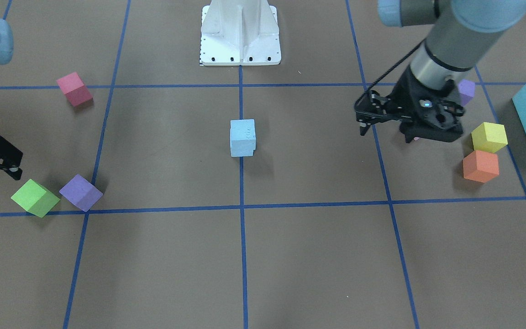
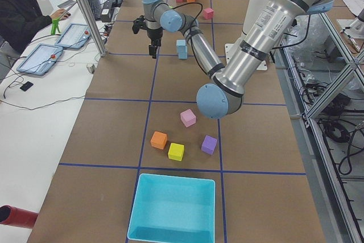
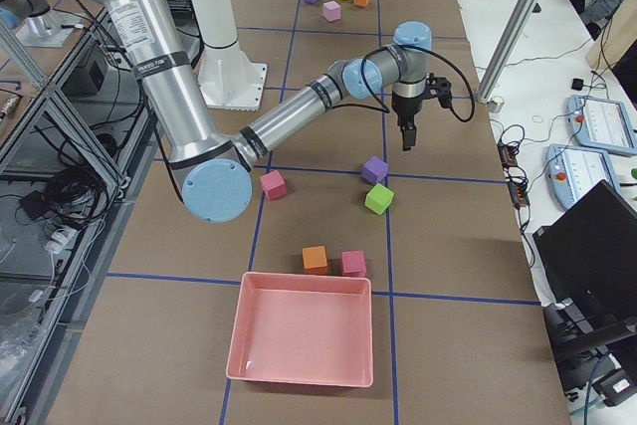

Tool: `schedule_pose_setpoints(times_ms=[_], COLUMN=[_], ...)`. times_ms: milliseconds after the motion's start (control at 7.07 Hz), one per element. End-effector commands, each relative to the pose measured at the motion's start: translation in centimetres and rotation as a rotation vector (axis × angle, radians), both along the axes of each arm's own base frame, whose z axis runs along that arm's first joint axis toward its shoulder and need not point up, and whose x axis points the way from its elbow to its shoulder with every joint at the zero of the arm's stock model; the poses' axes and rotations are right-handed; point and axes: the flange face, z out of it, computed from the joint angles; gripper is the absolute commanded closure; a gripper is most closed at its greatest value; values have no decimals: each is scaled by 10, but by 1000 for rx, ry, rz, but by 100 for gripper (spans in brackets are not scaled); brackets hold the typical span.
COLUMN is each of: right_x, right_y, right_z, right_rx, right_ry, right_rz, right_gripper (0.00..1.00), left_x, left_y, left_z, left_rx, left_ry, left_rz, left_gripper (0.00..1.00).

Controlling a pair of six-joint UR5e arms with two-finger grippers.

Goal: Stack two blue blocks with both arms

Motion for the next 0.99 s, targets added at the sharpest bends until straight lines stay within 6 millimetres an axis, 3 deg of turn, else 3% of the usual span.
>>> schedule_pose_setpoints(times_ms=[0,283,425,566,708,849], right_x=[53,76,91,106,128,142], right_y=[-3,-15,-25,-30,-25,-13], right_z=[34,61,82,101,133,158], right_rx=[71,113,94,53,-15,-29], right_ry=[15,16,26,31,13,19], right_rz=[15,48,78,97,117,101], right_gripper=[0,0,0,0,0,0], left_x=[-115,-183,-209,-218,-237,-249], left_y=[-23,-23,-18,-19,-21,-27], left_z=[69,121,157,188,229,251], left_rx=[80,89,77,53,35,32], left_ry=[-61,-109,-130,-142,-155,-157], left_rz=[0,6,16,37,67,57], left_gripper=[1,1,1,1,1,1])
